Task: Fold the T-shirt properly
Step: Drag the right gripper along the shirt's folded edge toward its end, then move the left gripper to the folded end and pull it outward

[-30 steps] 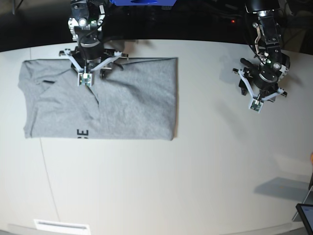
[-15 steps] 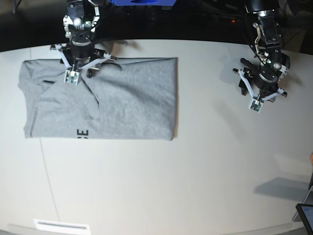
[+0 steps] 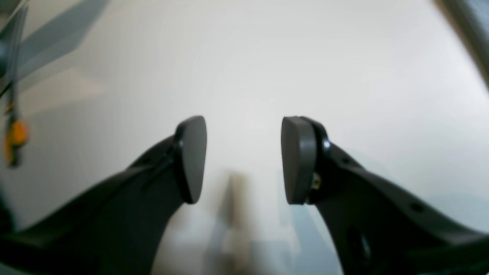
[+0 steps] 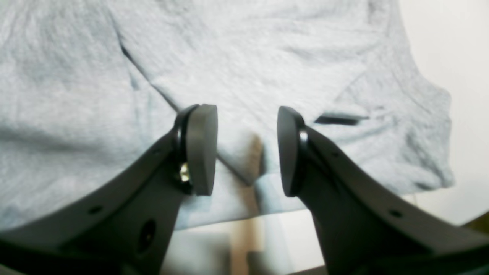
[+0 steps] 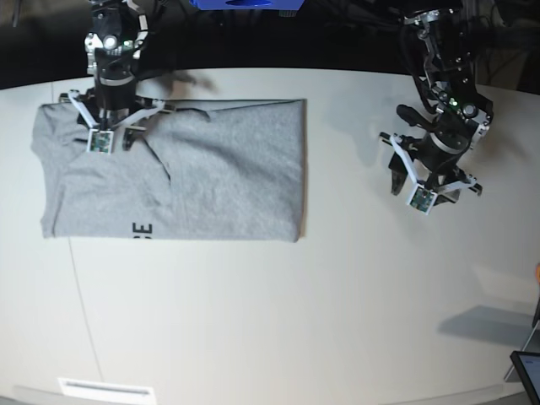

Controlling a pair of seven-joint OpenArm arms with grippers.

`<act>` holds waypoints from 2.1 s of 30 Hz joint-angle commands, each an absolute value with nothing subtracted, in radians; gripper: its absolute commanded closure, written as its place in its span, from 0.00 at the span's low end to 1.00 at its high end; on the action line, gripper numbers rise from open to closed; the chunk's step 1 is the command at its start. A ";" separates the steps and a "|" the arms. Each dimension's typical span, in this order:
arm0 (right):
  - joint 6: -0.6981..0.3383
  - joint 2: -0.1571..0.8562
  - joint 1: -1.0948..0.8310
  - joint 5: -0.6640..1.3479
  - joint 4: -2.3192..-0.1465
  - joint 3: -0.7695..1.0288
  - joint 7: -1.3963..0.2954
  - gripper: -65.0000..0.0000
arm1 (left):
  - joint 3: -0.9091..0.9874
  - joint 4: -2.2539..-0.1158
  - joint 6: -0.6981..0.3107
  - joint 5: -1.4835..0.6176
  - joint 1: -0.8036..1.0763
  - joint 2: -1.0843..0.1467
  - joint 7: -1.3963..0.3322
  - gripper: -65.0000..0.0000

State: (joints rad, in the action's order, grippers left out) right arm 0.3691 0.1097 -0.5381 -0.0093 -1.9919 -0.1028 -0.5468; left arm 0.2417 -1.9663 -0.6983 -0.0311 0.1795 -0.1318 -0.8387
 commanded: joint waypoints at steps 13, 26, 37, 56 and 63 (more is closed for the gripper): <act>-0.189 0.114 -0.553 0.444 -2.011 0.444 -0.526 0.60 | -0.140 -1.974 -0.624 -0.031 0.101 -0.048 -0.700 0.52; -0.533 0.234 -0.292 0.812 -1.946 0.943 -1.116 0.23 | -0.179 -1.919 -0.570 -0.031 0.139 -0.093 -0.696 0.53; -0.545 0.231 -0.255 0.812 -1.779 0.937 -1.135 0.19 | -0.225 -1.893 -0.549 -0.041 0.166 -0.056 -0.615 0.53; -0.547 0.228 -0.280 0.820 -1.781 0.940 -1.142 0.21 | -0.257 -1.664 -0.455 -0.031 0.139 -0.148 -0.558 0.53; -0.547 0.226 -0.280 0.820 -1.785 0.937 -1.145 0.21 | -0.255 -1.669 -0.444 -0.033 0.140 -0.229 -0.559 0.53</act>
